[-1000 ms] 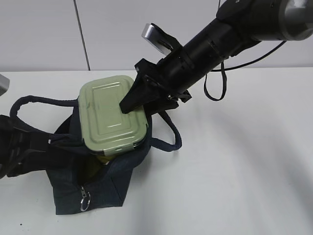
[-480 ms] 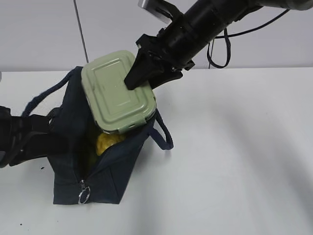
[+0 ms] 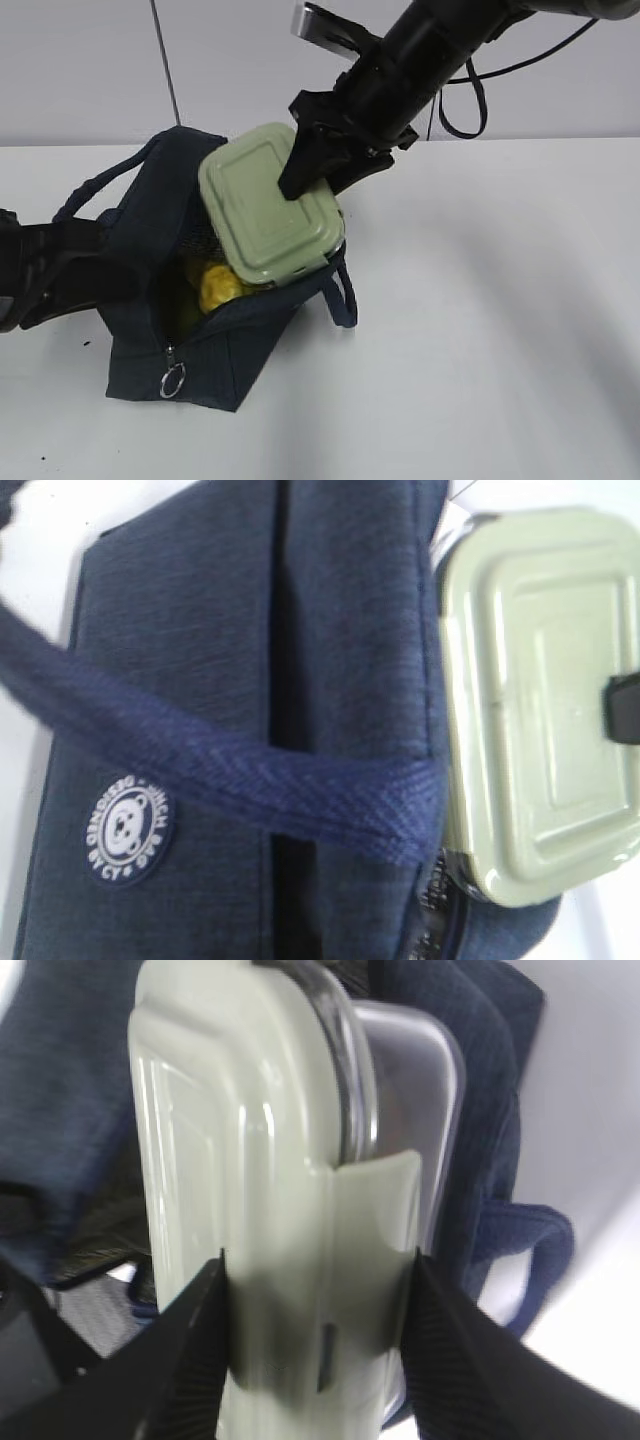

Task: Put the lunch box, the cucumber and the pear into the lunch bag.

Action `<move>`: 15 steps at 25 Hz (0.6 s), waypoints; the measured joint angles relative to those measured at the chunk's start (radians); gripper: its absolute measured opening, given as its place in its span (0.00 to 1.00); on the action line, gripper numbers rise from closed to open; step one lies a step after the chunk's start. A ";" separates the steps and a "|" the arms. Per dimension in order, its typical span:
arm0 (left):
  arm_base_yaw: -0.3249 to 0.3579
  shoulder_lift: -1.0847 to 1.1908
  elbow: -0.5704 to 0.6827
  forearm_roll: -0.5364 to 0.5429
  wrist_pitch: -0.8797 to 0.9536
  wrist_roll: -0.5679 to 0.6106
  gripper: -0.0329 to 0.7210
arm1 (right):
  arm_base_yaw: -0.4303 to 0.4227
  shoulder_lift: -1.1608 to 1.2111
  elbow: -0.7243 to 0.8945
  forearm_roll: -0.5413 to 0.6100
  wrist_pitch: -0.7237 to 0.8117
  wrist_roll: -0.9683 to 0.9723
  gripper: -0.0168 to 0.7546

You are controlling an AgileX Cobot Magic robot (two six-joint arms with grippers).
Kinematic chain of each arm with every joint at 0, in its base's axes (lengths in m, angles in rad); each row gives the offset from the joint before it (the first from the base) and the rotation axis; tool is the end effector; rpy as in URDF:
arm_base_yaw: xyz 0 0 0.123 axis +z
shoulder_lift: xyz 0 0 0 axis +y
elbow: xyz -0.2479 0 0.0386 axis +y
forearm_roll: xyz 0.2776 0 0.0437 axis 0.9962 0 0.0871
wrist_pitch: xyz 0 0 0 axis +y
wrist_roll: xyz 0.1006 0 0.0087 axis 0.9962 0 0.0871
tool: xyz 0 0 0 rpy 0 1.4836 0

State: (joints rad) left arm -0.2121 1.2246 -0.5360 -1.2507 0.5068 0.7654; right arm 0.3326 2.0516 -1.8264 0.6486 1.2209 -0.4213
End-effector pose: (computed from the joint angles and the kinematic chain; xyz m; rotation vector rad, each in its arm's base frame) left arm 0.2427 -0.0999 0.1640 -0.0315 2.4056 -0.8770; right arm 0.4095 0.2021 0.2259 -0.8076 2.6530 0.8928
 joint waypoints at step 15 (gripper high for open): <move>0.000 0.000 0.000 -0.022 0.010 0.000 0.02 | 0.045 0.060 -0.008 0.030 0.000 0.116 0.51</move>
State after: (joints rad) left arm -0.2121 1.2246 -0.5360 -1.2724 0.5171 0.7654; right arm 0.3777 2.1114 -1.8348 0.6785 1.2213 -0.3049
